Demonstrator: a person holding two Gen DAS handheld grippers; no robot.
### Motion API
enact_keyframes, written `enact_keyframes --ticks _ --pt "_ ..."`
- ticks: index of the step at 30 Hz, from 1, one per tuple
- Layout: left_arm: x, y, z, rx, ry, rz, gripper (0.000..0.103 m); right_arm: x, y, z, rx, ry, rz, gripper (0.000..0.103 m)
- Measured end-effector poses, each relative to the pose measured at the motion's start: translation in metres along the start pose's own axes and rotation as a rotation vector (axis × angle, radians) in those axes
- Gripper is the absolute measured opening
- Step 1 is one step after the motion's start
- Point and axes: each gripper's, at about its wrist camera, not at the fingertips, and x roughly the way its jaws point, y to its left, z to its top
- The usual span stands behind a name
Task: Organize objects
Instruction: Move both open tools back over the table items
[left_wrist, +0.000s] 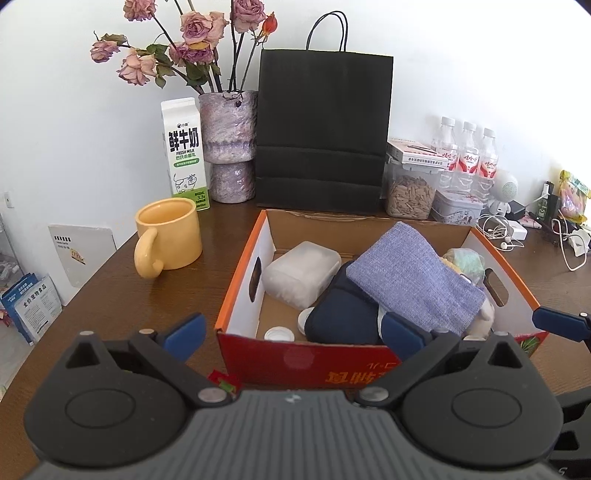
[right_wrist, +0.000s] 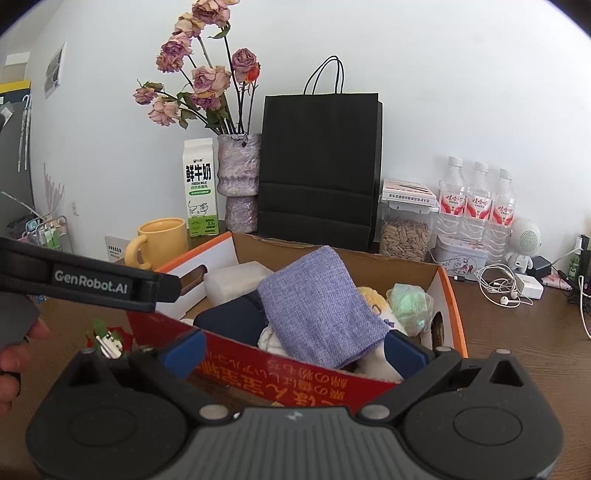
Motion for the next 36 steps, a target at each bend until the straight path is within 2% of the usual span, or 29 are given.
enact_keyframes --ticks 12,21,25,28,31,34,36 --pt "-0.030 0.012 -0.038 -0.004 0.044 0.024 0.103 -0.040 0.014 -0.033 -0.018 0.039 0.010 0.103" --pt "-0.048 0.023 -0.062 -0.001 0.071 0.037 0.103 -0.050 0.023 -0.058 -0.022 0.087 0.031 0.101" --pt "-0.052 0.028 -0.072 -0.005 0.089 0.044 0.103 -0.052 0.026 -0.065 -0.018 0.108 0.048 0.095" --pt "-0.056 0.032 -0.077 -0.001 0.095 0.045 0.103 -0.055 0.027 -0.072 -0.017 0.119 0.061 0.094" --pt "-0.060 0.035 -0.080 -0.001 0.097 0.049 0.103 -0.058 0.024 -0.077 -0.008 0.125 0.065 0.085" --pt "-0.061 0.034 -0.083 -0.005 0.102 0.048 0.103 -0.059 0.019 -0.079 0.008 0.133 0.072 0.082" --pt "-0.062 0.033 -0.084 -0.006 0.105 0.041 0.103 -0.058 0.014 -0.079 0.025 0.139 0.096 0.072"
